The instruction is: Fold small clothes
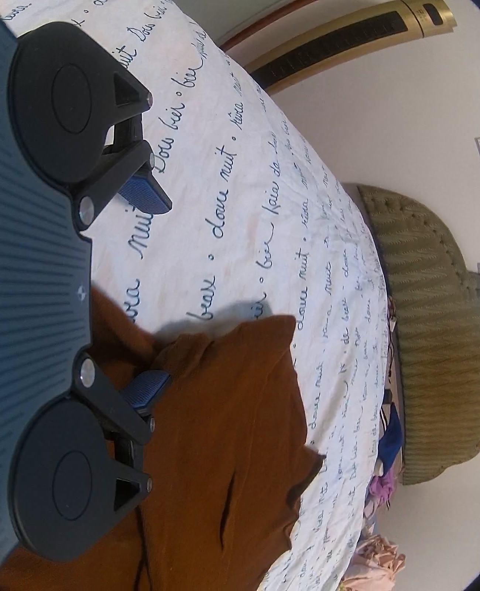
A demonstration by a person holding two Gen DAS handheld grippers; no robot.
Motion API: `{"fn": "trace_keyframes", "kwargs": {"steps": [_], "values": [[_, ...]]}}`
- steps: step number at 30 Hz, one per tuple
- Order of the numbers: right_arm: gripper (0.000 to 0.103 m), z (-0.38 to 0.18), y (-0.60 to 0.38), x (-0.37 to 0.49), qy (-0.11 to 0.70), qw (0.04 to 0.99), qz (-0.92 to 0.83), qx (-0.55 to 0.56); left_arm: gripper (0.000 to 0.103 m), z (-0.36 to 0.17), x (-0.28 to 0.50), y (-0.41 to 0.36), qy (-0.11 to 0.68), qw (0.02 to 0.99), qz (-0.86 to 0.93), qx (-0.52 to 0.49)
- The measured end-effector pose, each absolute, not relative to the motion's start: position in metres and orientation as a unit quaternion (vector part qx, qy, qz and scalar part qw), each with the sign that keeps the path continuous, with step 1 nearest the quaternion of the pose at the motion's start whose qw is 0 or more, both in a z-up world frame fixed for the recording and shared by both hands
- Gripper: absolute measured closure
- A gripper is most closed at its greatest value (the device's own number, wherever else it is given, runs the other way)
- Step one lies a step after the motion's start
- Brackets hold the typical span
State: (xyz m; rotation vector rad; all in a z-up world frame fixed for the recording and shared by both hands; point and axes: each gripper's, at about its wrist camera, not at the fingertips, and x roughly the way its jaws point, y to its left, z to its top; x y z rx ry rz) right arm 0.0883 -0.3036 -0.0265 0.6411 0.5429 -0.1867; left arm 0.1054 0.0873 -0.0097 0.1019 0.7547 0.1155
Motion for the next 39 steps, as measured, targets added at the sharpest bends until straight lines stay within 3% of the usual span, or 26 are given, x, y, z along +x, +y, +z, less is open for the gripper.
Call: {"fn": "trace_keyframes", "kwargs": {"steps": [7,9,10,13,17,21,39], "values": [[0.074,-0.005,-0.279,0.064,0.22,0.943,-0.118,0.219,0.011,-0.01,0.099,0.081,0.368,0.927,0.048,0.059],[0.052,-0.007,-0.266,0.068,0.244,0.946,-0.076,0.199,0.01,-0.011,0.098,0.079,0.37,0.926,0.047,0.058],[0.047,-0.011,-0.261,0.072,0.266,0.942,-0.062,0.193,0.011,-0.012,0.098,0.079,0.371,0.926,0.047,0.057],[0.047,-0.028,-0.255,0.078,0.302,0.932,-0.086,0.179,0.011,-0.012,0.094,0.078,0.373,0.925,0.046,0.057],[0.045,-0.022,-0.248,0.064,0.283,0.937,-0.086,0.186,0.011,-0.011,0.089,0.077,0.371,0.925,0.046,0.061],[0.035,-0.013,-0.232,0.048,0.278,0.943,-0.057,0.176,0.01,-0.011,0.087,0.077,0.375,0.924,0.045,0.054],[0.025,-0.024,-0.197,-0.016,0.327,0.925,0.02,0.195,0.01,-0.021,0.058,0.083,0.392,0.918,0.035,0.054]]}}
